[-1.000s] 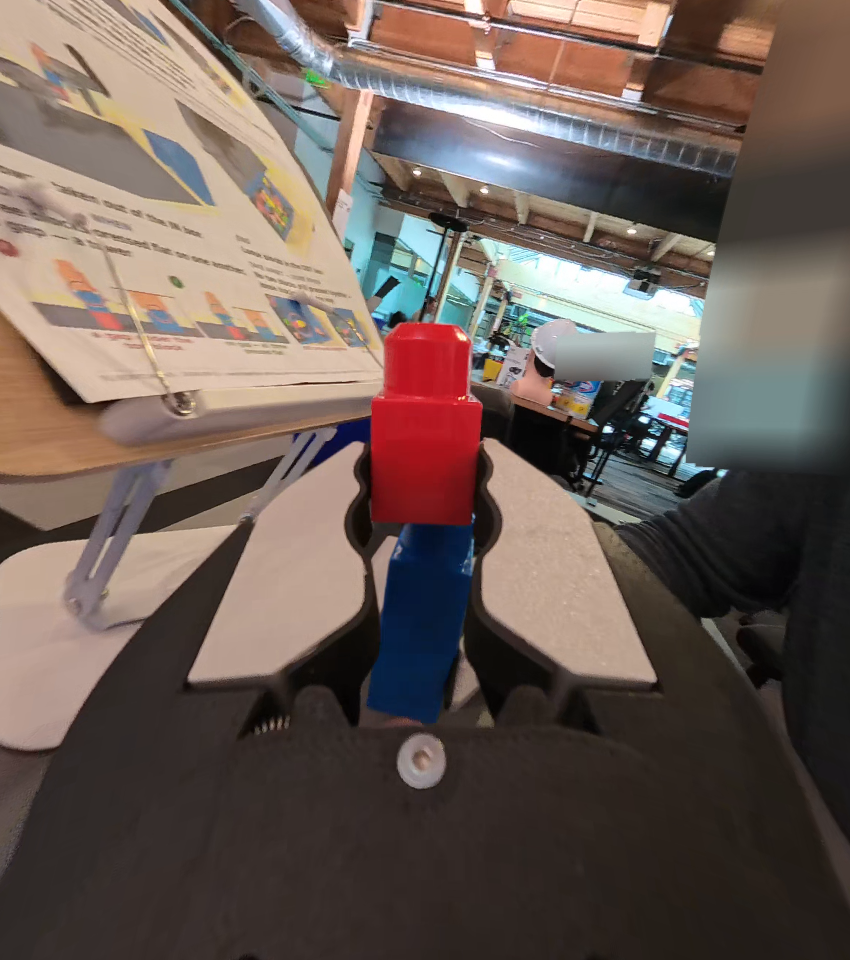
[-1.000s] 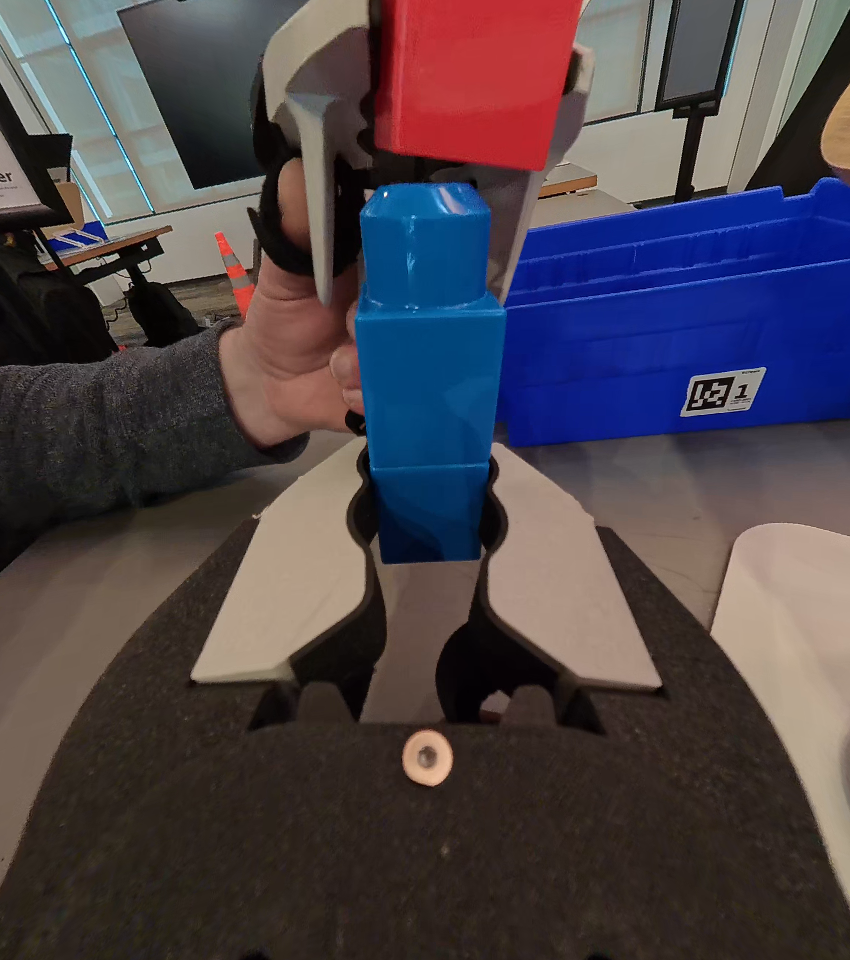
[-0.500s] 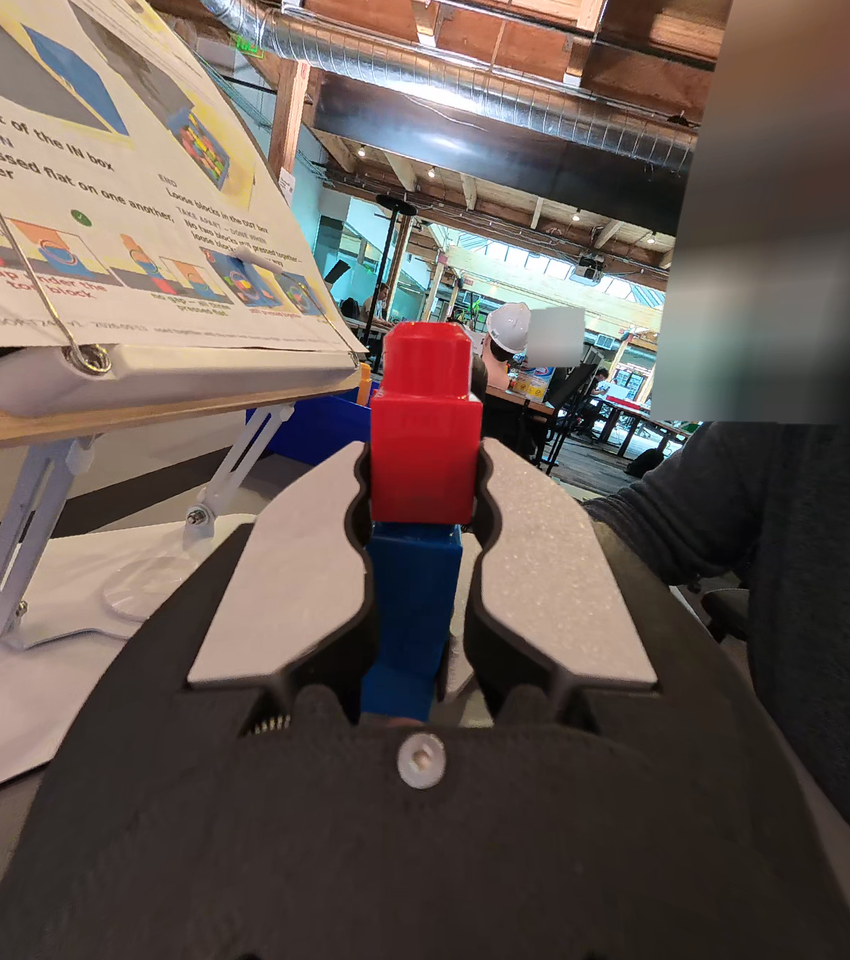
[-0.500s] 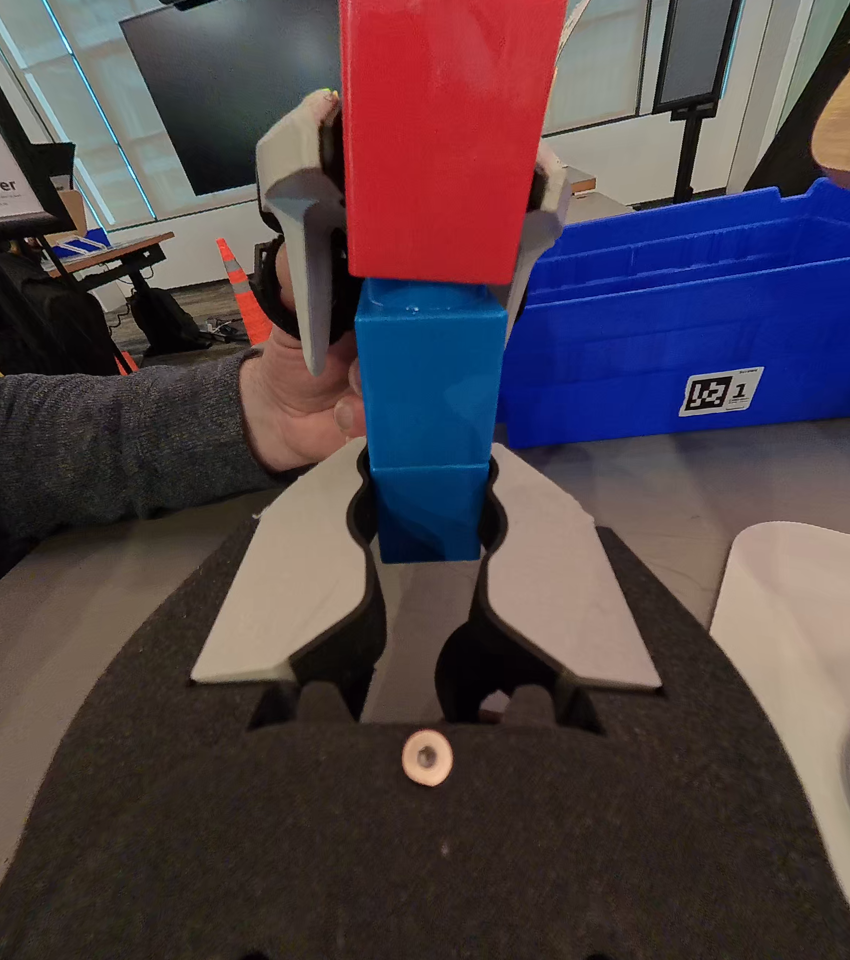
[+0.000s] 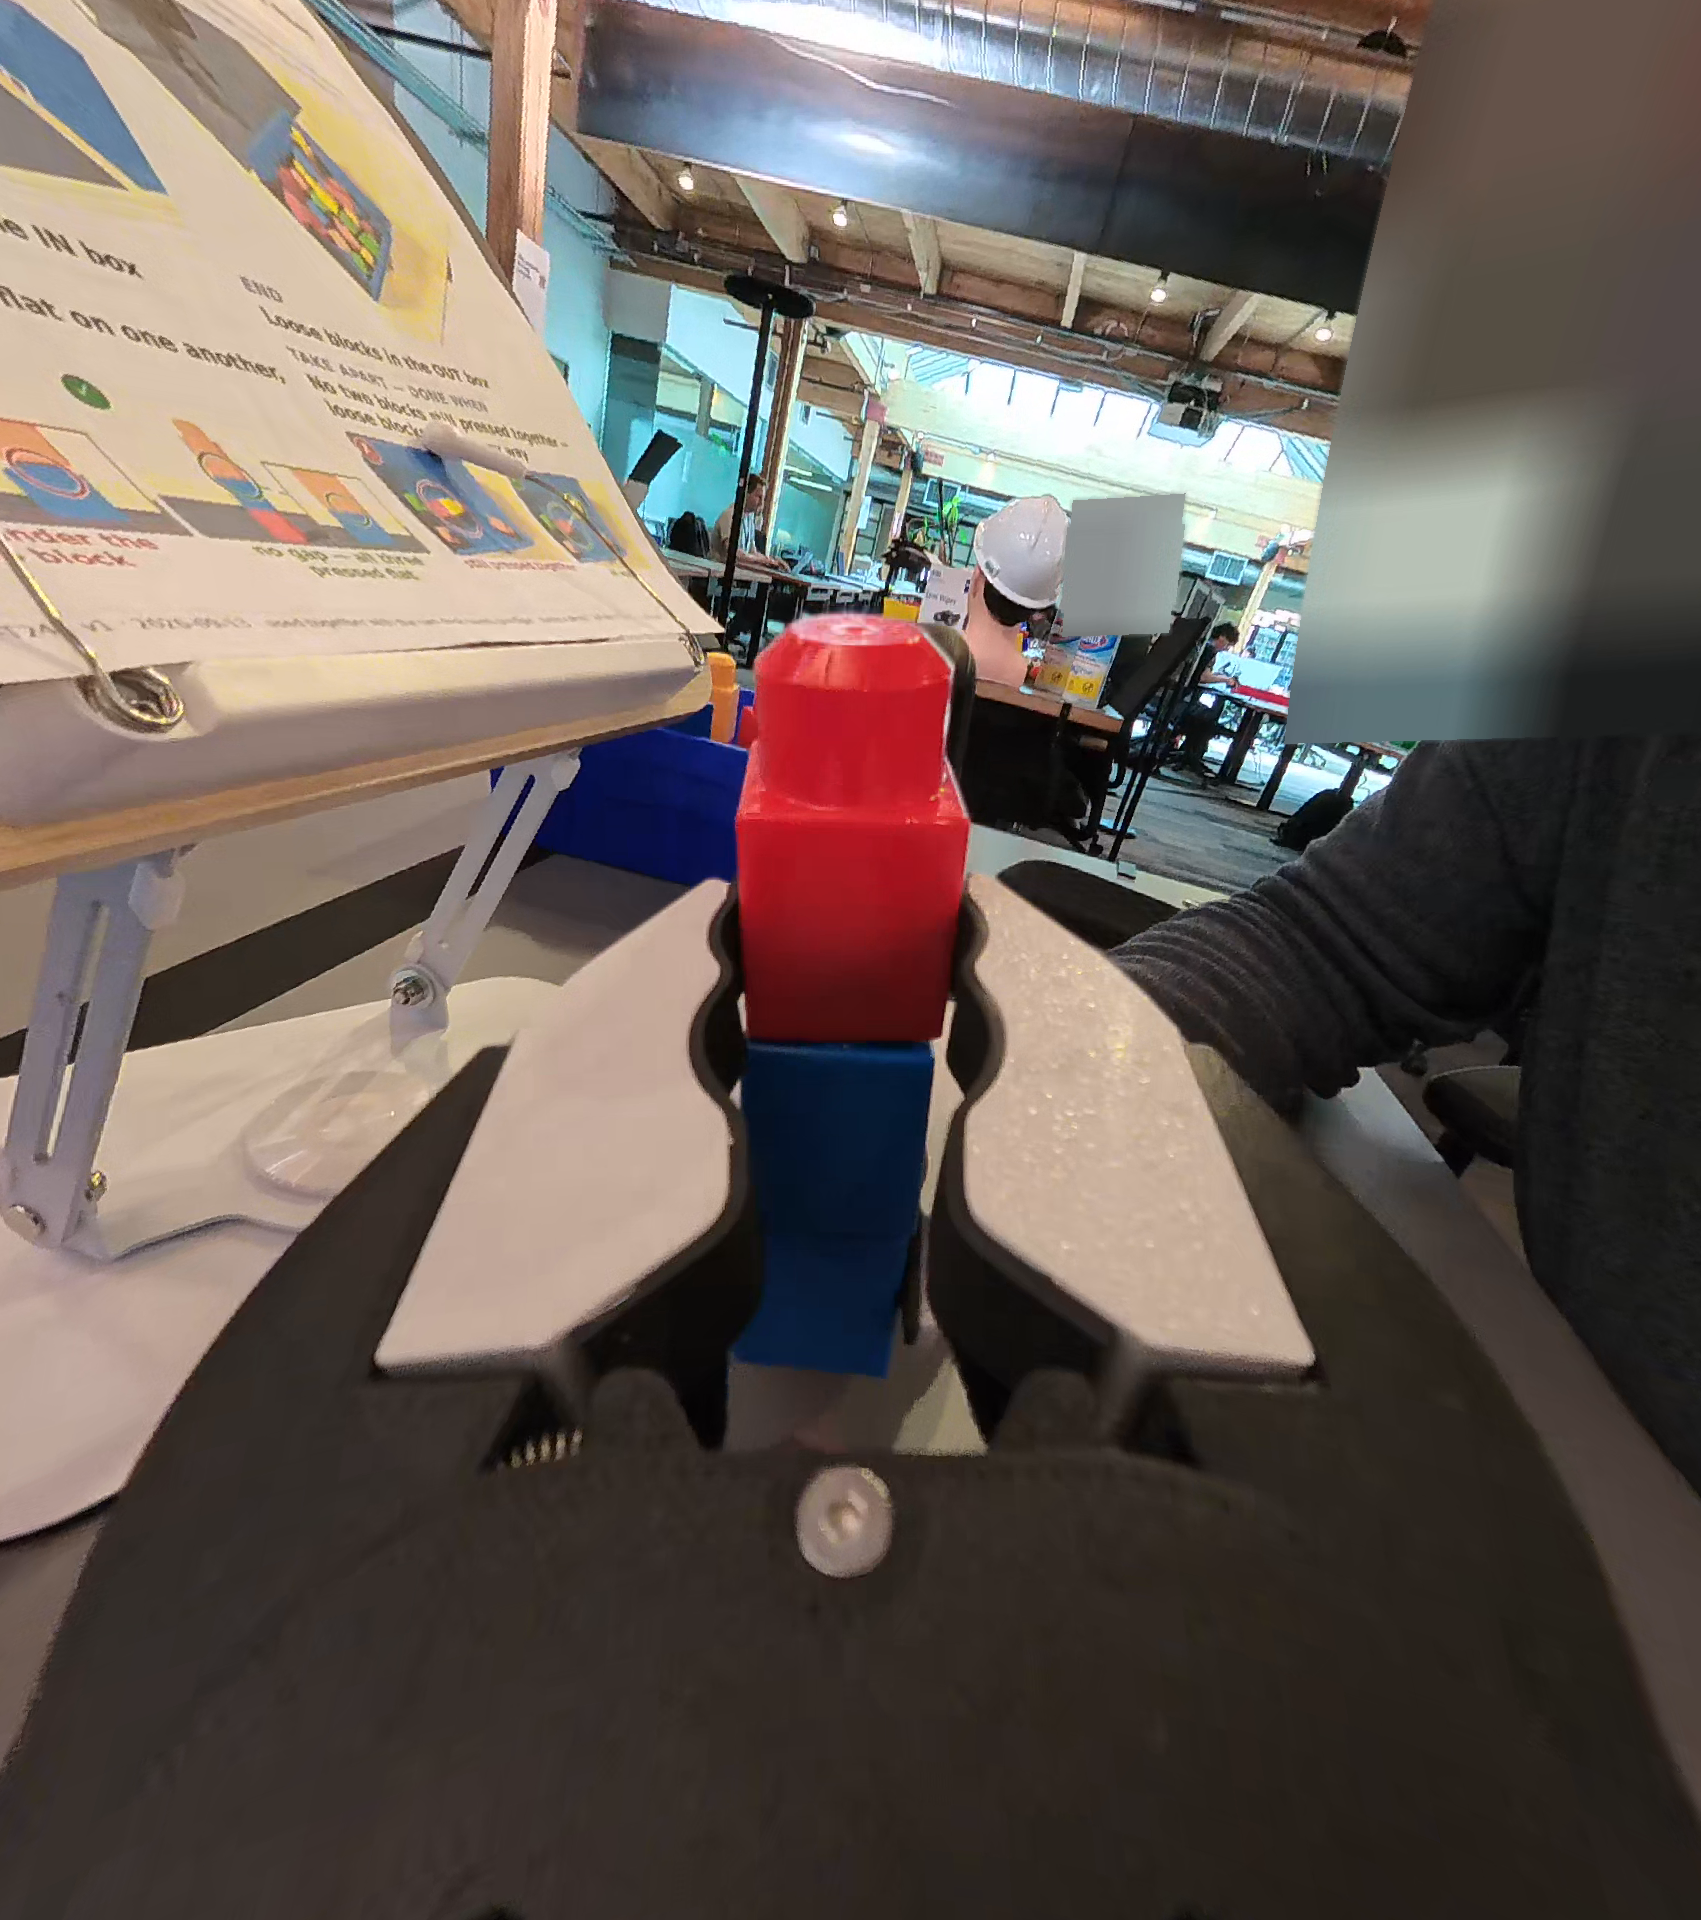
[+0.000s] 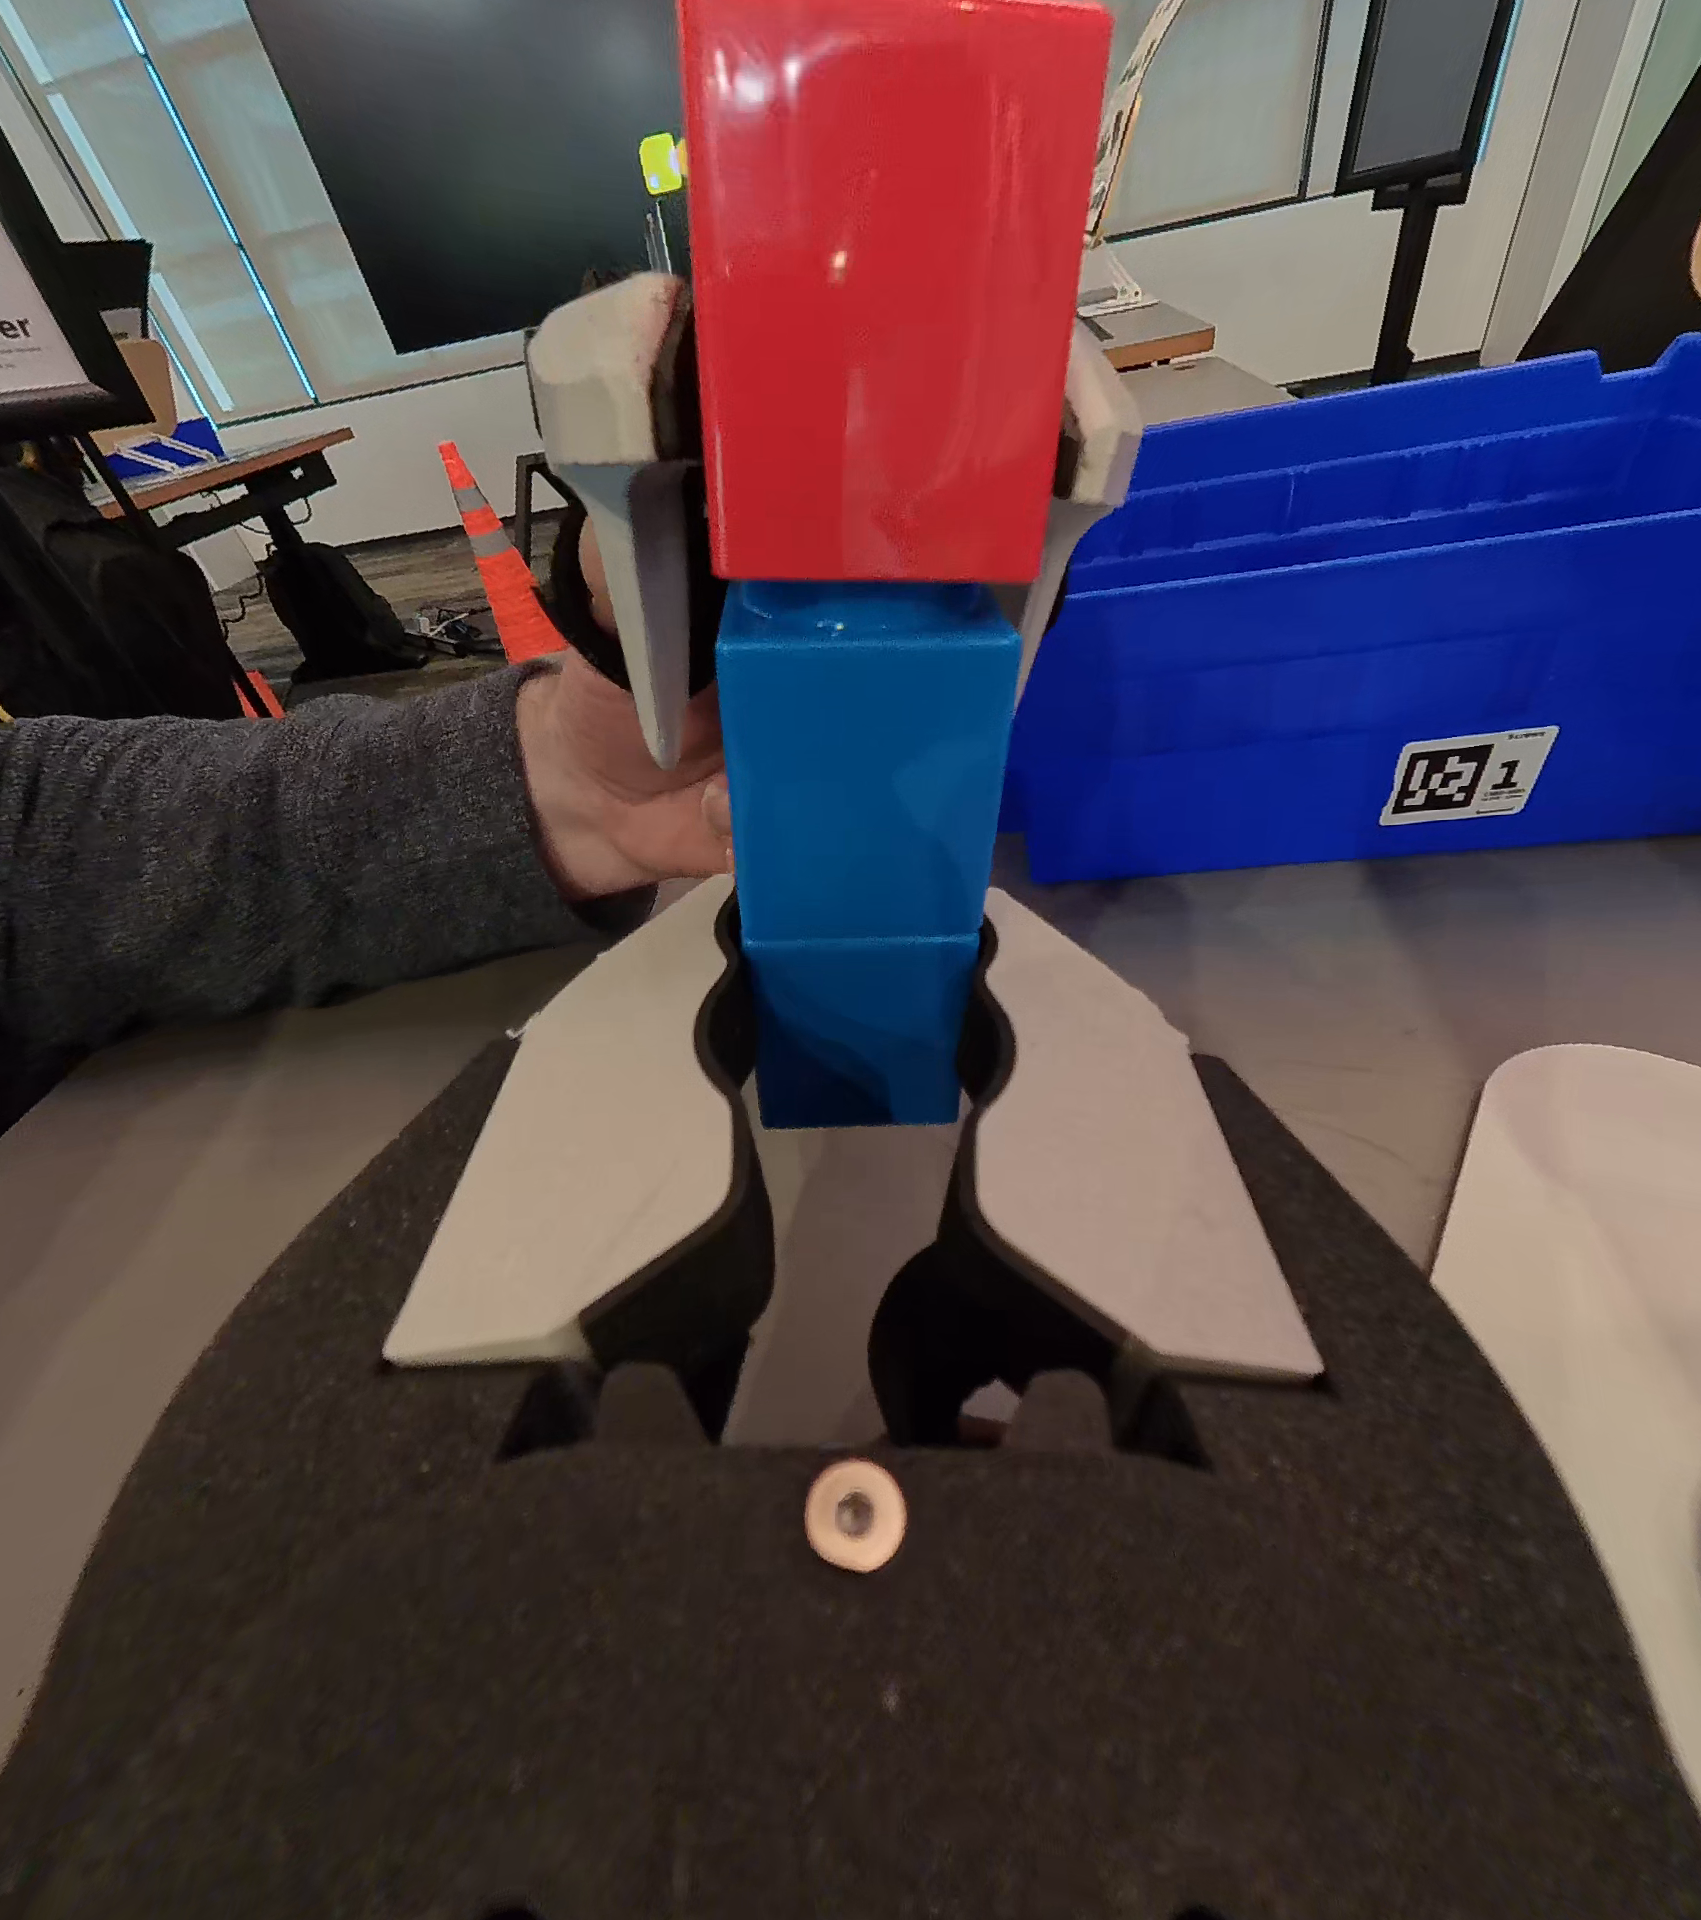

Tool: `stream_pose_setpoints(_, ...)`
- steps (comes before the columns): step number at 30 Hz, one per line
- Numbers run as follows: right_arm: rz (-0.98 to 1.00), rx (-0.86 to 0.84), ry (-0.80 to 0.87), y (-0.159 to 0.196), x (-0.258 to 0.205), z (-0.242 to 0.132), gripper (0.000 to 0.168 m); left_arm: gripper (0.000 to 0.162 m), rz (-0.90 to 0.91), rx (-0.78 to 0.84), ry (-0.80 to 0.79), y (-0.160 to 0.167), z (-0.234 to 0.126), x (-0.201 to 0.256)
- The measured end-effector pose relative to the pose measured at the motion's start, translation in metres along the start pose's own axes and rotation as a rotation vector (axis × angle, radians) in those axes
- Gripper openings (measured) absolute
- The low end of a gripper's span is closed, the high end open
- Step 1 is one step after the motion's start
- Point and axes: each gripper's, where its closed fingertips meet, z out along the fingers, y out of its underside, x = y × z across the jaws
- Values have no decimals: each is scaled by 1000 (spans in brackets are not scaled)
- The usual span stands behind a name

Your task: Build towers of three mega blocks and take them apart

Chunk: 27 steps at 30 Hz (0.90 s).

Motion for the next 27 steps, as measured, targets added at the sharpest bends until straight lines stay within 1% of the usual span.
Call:
stream_pose_setpoints(5,1,-1,-7,0,-1,0,35,36,40,-103,-33,6,-8,-3)
stream_pose_setpoints(18,-16,-24,-27,3,-5,2,35,36,72,-208,4,13,-13,3)
stream_pose_setpoints(27,-14,-26,-45,3,-7,2,35,36,77,-225,46,14,-14,5)
